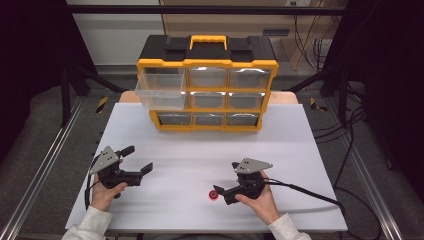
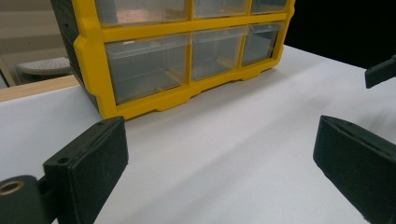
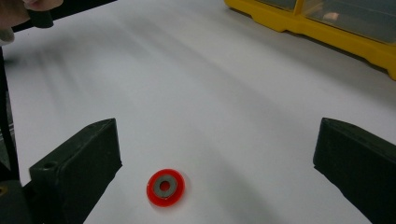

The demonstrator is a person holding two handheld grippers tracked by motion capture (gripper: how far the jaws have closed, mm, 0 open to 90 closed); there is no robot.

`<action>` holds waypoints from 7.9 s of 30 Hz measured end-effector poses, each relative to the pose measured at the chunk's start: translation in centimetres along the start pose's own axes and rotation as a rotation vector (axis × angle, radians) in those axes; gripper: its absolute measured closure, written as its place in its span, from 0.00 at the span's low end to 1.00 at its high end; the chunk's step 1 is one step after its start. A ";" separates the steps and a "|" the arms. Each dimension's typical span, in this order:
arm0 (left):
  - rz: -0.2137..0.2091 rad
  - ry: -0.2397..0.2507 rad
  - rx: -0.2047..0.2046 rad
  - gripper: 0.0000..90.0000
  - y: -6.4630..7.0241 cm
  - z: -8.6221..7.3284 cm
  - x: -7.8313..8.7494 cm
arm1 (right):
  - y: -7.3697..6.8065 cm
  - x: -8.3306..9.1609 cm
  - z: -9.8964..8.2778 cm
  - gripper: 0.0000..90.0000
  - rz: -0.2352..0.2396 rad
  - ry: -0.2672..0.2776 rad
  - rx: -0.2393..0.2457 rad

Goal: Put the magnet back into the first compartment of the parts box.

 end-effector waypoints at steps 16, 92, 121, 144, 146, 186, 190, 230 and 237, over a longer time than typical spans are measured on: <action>0.001 -0.001 0.000 0.03 0.0 0.0 0.0 | -1.9 -2.2 -0.8 0.02 0.002 -0.120 0.118; 0.007 -0.010 0.000 0.04 0.0 -0.2 -0.1 | -3.2 -3.6 -3.2 0.69 0.094 -0.291 0.198; 0.005 -0.012 -0.001 0.04 0.0 -0.2 -0.1 | -2.5 -2.1 -1.0 0.69 0.083 -0.226 0.174; 0.008 -0.018 -0.004 0.04 0.0 -0.3 -0.1 | -1.4 -0.4 1.8 0.69 0.063 -0.138 0.138; 0.007 -0.016 -0.002 0.04 0.0 -0.3 -0.2 | -1.4 -0.3 2.2 0.69 0.065 -0.126 0.137; 0.008 -0.016 -0.002 0.04 0.0 -0.3 -0.1 | -0.2 4.4 12.2 0.69 -0.003 0.106 0.144; 0.008 -0.015 -0.002 0.04 -0.1 -0.3 -0.1 | -0.2 4.8 13.3 0.69 -0.011 0.128 0.148; 0.005 -0.018 -0.003 0.04 0.0 -0.3 -0.2 | -0.5 5.6 23.2 0.69 -0.068 0.238 0.181; 0.004 -0.020 -0.005 0.04 0.0 -0.3 -0.2 | -0.3 5.3 24.5 0.69 -0.081 0.244 0.179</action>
Point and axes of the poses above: each handheld gripper's, and its own axes: x roughly backward along the jaws, z roughly out of its top, y roughly to its right, the point moved 6 cm from there along -x, roughly forward along the jaws, and after that the axes turned 3 degrees about -z, right-handed, at the moved point
